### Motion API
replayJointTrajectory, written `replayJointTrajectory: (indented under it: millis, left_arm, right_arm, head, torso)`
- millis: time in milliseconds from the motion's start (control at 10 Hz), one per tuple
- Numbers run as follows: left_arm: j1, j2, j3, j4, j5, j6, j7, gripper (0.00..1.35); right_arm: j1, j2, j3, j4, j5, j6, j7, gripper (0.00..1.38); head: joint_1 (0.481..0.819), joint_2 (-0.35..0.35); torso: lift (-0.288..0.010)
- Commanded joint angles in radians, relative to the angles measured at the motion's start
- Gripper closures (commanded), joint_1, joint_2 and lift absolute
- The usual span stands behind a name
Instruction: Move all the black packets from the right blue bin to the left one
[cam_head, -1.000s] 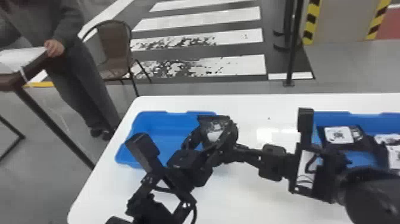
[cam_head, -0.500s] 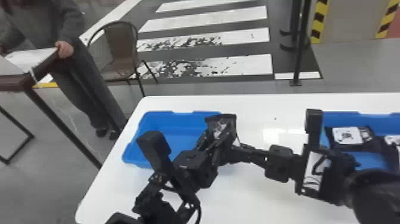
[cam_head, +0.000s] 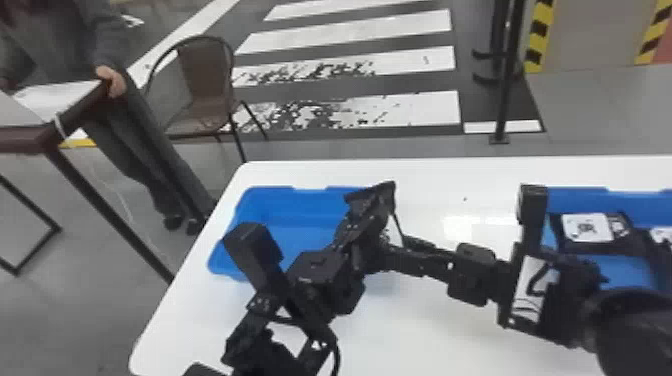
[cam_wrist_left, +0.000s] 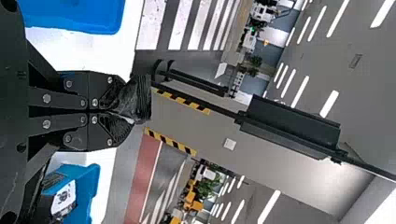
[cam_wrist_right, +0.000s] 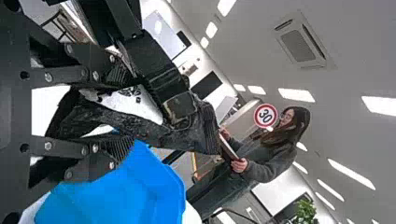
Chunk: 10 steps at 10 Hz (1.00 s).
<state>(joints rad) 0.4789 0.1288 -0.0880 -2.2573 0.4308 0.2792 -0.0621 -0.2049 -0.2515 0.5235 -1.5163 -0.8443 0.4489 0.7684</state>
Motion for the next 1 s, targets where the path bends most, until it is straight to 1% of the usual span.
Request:
replayJointTrajectory:
  millis: [0, 100, 200, 300, 400, 500, 700, 800, 900]
  left_arm:
    - [0.007, -0.003, 0.004, 0.001, 0.0, -0.027, 0.004, 1.21]
    - [0.007, -0.006, 0.016, 0.001, -0.006, -0.034, 0.008, 1.21]
    - [0.005, -0.009, 0.038, 0.01, -0.054, -0.044, 0.031, 1.21]
    - [-0.027, -0.012, 0.038, 0.121, -0.106, -0.132, 0.05, 1.21]
    - [-0.076, -0.02, 0.05, 0.256, -0.162, -0.223, 0.056, 1.21]
    - [-0.123, -0.031, 0.082, 0.347, -0.253, -0.292, 0.067, 1.21]
    - [-0.243, -0.034, 0.108, 0.533, -0.391, -0.436, 0.1, 1.21]
    - [-0.292, -0.031, 0.11, 0.617, -0.393, -0.483, 0.114, 1.12]
    - [-0.305, -0.028, 0.106, 0.648, -0.345, -0.493, 0.111, 0.61]
  right_arm:
    - [0.004, 0.0, -0.007, 0.003, -0.005, -0.012, -0.001, 0.0]
    - [0.013, 0.0, -0.021, 0.003, -0.003, -0.022, -0.006, 0.0]
    - [0.031, 0.001, -0.041, 0.003, -0.001, -0.046, -0.017, 0.0]
    - [0.067, 0.001, -0.081, -0.011, 0.001, -0.049, -0.021, 0.02]
    - [0.094, 0.003, -0.109, -0.021, 0.001, -0.049, -0.023, 0.03]
    - [0.102, 0.001, -0.115, -0.029, 0.001, -0.049, -0.023, 0.03]
    - [0.102, 0.003, -0.115, -0.036, 0.001, -0.049, -0.021, 0.03]
    - [0.102, 0.003, -0.115, -0.036, 0.001, -0.049, -0.021, 0.03]
    - [0.102, 0.003, -0.119, -0.036, 0.003, -0.049, -0.021, 0.03]
  head:
    - [0.695, 0.287]
    - [0.695, 0.287]
    - [0.695, 0.288]
    - [0.695, 0.291]
    - [0.695, 0.299]
    - [0.695, 0.303]
    - [0.695, 0.33]
    - [0.695, 0.345]
    - [0.695, 0.35]
  torso:
    - [-0.14]
    - [-0.14]
    - [-0.14]
    - [-0.14]
    - [-0.14]
    - [-0.14]
    - [-0.14]
    - [-0.14]
    - [-0.14]
